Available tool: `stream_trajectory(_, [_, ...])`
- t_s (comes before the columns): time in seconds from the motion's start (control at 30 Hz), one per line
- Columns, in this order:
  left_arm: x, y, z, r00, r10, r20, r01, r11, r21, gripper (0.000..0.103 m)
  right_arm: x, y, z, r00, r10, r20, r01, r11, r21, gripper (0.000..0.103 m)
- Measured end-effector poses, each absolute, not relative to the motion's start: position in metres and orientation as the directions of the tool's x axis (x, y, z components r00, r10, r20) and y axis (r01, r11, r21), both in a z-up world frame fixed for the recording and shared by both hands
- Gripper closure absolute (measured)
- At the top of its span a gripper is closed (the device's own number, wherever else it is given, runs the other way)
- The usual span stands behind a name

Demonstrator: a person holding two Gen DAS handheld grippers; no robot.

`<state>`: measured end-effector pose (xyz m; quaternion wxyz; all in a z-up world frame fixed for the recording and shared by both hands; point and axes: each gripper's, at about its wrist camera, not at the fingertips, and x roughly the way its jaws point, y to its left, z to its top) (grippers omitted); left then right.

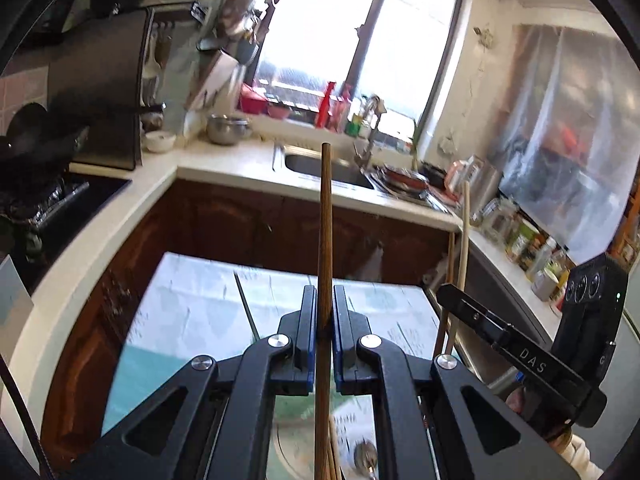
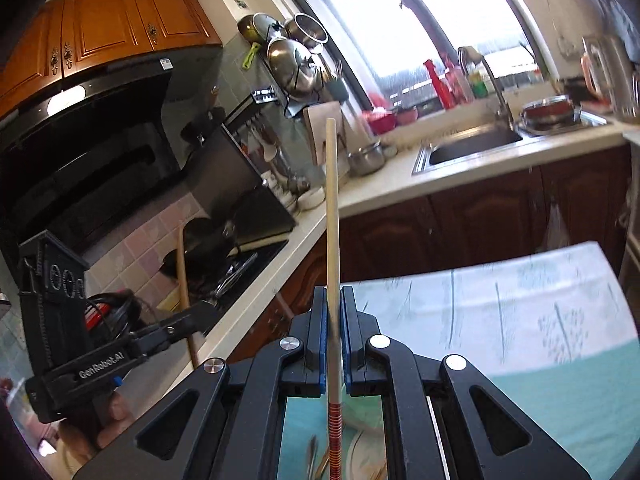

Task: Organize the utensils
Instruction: 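Lift both chopsticks upright and carry them toward the green holder, then lower both chopsticks into the holder and open the left tool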

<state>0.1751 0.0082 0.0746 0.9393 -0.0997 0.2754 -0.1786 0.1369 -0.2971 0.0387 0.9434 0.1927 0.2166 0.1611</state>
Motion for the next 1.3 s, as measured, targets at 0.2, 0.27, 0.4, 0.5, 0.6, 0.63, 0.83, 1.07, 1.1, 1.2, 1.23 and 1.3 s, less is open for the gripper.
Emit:
stream_trajectory(0.2, [0.206, 0.006, 0.086, 0.846, -0.344, -0.408, 0.245, 0.929, -0.277, 0.099, 0.198, -0.314, 0.049, 0.902, 0.331, -0.278, -0.184, 0.877, 0.445, 0.098])
stream_trajectory(0.27, [0.213, 0.003, 0.085, 0.860, -0.333, -0.388, 0.238, 0.932, -0.271, 0.099, 0.218, -0.316, 0.048, 0.918, 0.313, -0.243, -0.179, 0.875, 0.450, 0.098])
stream_trajectory(0.4, [0.230, -0.004, 0.080, 0.880, -0.307, -0.363, 0.221, 0.940, -0.259, 0.099, 0.258, -0.316, 0.051, 0.941, 0.285, -0.182, -0.178, 0.876, 0.449, 0.098])
stream_trajectory(0.5, [0.242, -0.005, 0.072, 0.889, -0.284, -0.358, 0.199, 0.946, -0.254, 0.099, 0.295, -0.310, 0.054, 0.939, 0.310, -0.149, -0.206, 0.855, 0.476, 0.098])
stream_trajectory(0.6, [0.253, -0.005, 0.065, 0.895, -0.272, -0.353, 0.187, 0.948, -0.256, 0.099, 0.320, -0.302, 0.050, 0.933, 0.338, -0.123, -0.240, 0.839, 0.488, 0.098])
stream_trajectory(0.63, [0.256, -0.004, 0.062, 0.898, -0.267, -0.351, 0.184, 0.950, -0.254, 0.099, 0.327, -0.298, 0.046, 0.929, 0.349, -0.120, -0.250, 0.835, 0.491, 0.098])
stream_trajectory(0.83, [0.257, -0.005, 0.050, 0.911, -0.247, -0.330, 0.183, 0.960, -0.213, 0.099, 0.354, -0.269, 0.021, 0.912, 0.395, -0.112, -0.297, 0.823, 0.485, 0.098])
stream_trajectory(1.07, [0.263, 0.002, 0.030, 0.906, -0.250, -0.342, 0.175, 0.956, -0.237, 0.099, 0.358, -0.241, -0.017, 0.896, 0.423, -0.138, -0.318, 0.825, 0.468, 0.098])
stream_trajectory(1.1, [0.264, 0.003, 0.028, 0.904, -0.252, -0.346, 0.174, 0.955, -0.242, 0.099, 0.361, -0.236, -0.020, 0.892, 0.430, -0.142, -0.326, 0.828, 0.456, 0.098])
stream_trajectory(1.2, [0.264, 0.006, 0.019, 0.897, -0.260, -0.356, 0.175, 0.951, -0.254, 0.099, 0.360, -0.221, -0.030, 0.880, 0.451, -0.148, -0.355, 0.832, 0.426, 0.098])
stream_trajectory(1.23, [0.264, 0.006, 0.016, 0.895, -0.264, -0.361, 0.177, 0.950, -0.256, 0.099, 0.354, -0.217, -0.034, 0.877, 0.456, -0.150, -0.362, 0.834, 0.416, 0.098])
stream_trajectory(1.3, [0.262, 0.007, 0.010, 0.890, -0.271, -0.367, 0.181, 0.948, -0.261, 0.099, 0.350, -0.208, -0.042, 0.868, 0.470, -0.159, -0.378, 0.835, 0.400, 0.098])
